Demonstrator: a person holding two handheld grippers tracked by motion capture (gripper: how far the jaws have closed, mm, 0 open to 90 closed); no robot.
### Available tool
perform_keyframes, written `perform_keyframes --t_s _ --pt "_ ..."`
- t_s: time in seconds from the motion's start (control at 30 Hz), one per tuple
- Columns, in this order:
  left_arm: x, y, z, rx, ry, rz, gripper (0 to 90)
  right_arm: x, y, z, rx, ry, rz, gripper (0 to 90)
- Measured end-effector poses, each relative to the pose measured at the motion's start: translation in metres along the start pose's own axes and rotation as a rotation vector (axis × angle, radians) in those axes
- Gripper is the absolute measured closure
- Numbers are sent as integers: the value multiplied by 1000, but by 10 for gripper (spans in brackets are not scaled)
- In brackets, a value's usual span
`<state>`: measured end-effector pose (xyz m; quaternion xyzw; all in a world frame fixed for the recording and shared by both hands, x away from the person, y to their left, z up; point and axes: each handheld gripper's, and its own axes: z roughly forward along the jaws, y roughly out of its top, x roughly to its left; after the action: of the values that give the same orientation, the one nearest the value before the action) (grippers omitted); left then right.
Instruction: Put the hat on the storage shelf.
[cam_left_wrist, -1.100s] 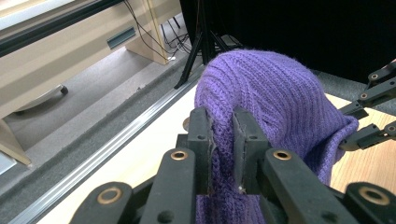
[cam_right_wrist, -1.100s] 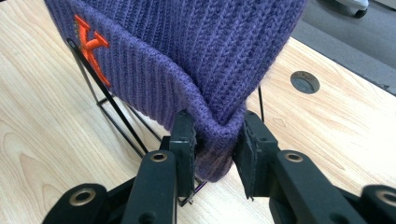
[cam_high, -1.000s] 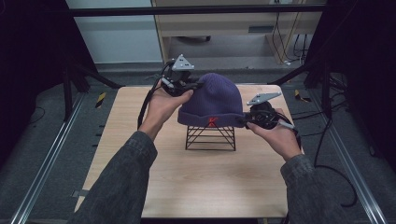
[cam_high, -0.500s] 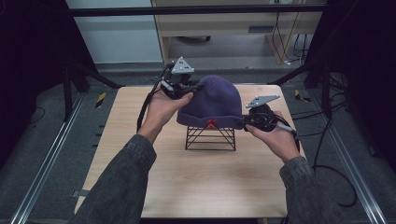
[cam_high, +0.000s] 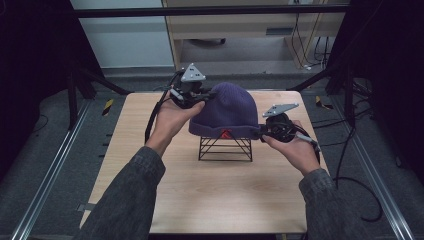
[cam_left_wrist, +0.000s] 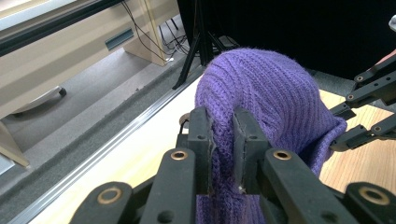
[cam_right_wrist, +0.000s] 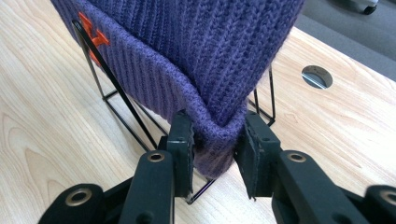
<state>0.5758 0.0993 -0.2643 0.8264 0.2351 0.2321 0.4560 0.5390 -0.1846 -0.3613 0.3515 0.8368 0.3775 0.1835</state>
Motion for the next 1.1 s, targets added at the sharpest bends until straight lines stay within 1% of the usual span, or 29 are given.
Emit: perform_keyframes --t_s 0.1,0.27,0.3,0.4,0.8,1.03,1.1 --pt "-1 0 0 3 0 5 787 1 0 1 8 -3 -6 678" --pt "-2 -4 0 3 0 1 787 1 -1 2 14 -4 -10 674" --pt "-2 -6 1 3 -3 -3 787 1 -3 2 13 0 -3 674" --pt "-3 -9 2 8 -7 -6 787 1 -6 4 15 1 -1 673" --pt "-9 -13 7 20 -21 9 787 0 -17 11 31 2 11 657" --pt "-10 -23 12 27 -31 -8 787 0 -25 15 46 2 19 657" --pt "-11 -25 13 32 -35 -5 787 1 -26 17 58 -3 5 657"
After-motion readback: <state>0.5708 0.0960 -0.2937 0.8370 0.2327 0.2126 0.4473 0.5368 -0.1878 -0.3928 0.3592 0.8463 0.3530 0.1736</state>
